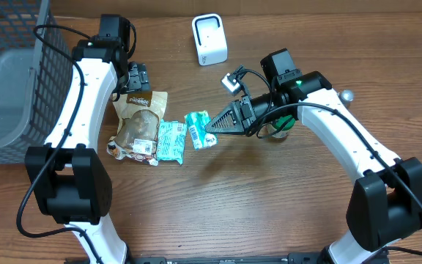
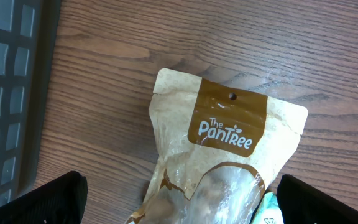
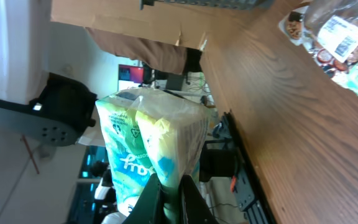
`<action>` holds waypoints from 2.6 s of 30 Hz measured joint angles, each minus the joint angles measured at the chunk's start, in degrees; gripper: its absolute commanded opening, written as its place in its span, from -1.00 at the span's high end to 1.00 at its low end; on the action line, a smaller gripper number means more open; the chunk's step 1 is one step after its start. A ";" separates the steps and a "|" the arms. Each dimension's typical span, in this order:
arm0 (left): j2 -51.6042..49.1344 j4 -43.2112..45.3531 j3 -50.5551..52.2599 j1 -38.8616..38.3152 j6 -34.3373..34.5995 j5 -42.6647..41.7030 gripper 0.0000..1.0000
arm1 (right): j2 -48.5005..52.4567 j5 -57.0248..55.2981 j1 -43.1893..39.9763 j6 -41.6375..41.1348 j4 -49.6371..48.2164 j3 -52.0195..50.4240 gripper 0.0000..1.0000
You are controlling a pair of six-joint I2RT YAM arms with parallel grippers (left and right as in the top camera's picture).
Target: Scan the item barcode
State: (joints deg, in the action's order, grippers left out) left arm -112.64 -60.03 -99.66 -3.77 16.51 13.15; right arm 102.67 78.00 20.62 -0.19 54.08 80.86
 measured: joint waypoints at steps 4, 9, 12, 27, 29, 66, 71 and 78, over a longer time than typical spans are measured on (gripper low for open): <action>0.00 0.00 0.00 0.00 -0.02 0.00 -0.99 | 0.02 -4.90 0.00 0.02 -0.02 0.00 0.93; 0.00 0.00 0.00 0.00 0.00 0.00 -0.99 | 0.00 -13.97 0.00 -0.02 -0.02 0.00 0.93; 0.00 0.00 0.00 0.00 0.00 0.00 -0.99 | 0.00 -19.82 0.00 -0.02 -0.02 0.00 0.93; 0.00 0.00 0.00 0.00 0.00 0.00 -0.99 | 0.02 -52.63 3.15 -10.99 -1.46 0.00 0.93; 0.00 0.00 0.00 0.00 -0.02 0.00 -0.99 | 0.02 -56.65 4.79 -12.90 -2.29 0.00 0.93; 0.00 0.00 0.00 0.00 -0.02 0.00 -0.99 | 2.40 -79.87 14.40 -23.63 -8.63 0.00 0.93; 0.00 0.00 0.00 0.00 -0.02 0.00 -0.99 | 2.43 -79.49 14.40 -23.63 -8.63 0.00 0.93; 0.00 0.00 0.00 0.00 -0.02 0.00 -0.99 | 2.49 -79.43 14.40 -23.67 -8.68 0.00 0.93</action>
State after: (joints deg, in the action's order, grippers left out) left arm -112.64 -60.03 -99.66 -3.77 16.49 13.15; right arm 105.16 -1.43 35.03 -23.86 45.41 80.86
